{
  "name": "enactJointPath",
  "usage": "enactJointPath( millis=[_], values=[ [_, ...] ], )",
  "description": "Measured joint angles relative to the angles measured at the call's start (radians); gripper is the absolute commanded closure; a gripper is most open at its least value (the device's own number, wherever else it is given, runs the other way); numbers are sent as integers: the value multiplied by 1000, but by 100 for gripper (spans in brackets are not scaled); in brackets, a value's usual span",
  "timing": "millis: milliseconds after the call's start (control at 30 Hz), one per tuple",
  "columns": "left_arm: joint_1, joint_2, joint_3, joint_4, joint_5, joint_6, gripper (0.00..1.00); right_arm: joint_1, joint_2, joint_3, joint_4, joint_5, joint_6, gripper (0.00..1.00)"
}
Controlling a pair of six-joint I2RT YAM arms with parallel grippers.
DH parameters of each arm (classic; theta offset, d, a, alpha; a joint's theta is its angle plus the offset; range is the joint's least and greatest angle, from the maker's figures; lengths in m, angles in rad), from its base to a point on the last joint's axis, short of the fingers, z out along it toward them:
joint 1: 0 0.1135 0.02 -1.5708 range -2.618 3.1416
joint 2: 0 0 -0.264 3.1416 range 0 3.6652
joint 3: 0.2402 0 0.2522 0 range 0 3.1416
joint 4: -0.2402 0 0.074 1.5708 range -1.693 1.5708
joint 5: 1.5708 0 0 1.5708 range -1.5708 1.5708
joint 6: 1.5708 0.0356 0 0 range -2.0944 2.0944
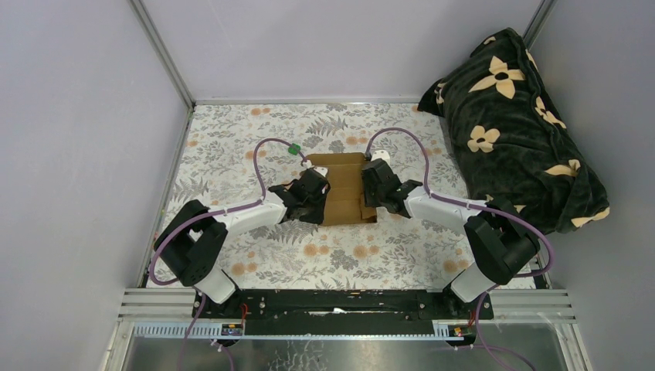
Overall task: Fold the paper box
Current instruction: Fold the paper box at the center of the board.
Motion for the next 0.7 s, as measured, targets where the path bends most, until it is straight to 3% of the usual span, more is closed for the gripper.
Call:
enactJointPath(
  millis=[700],
  values=[
    [0, 3, 3, -3, 1, 1, 68, 56, 80, 65, -84, 149, -13, 77]
  ],
)
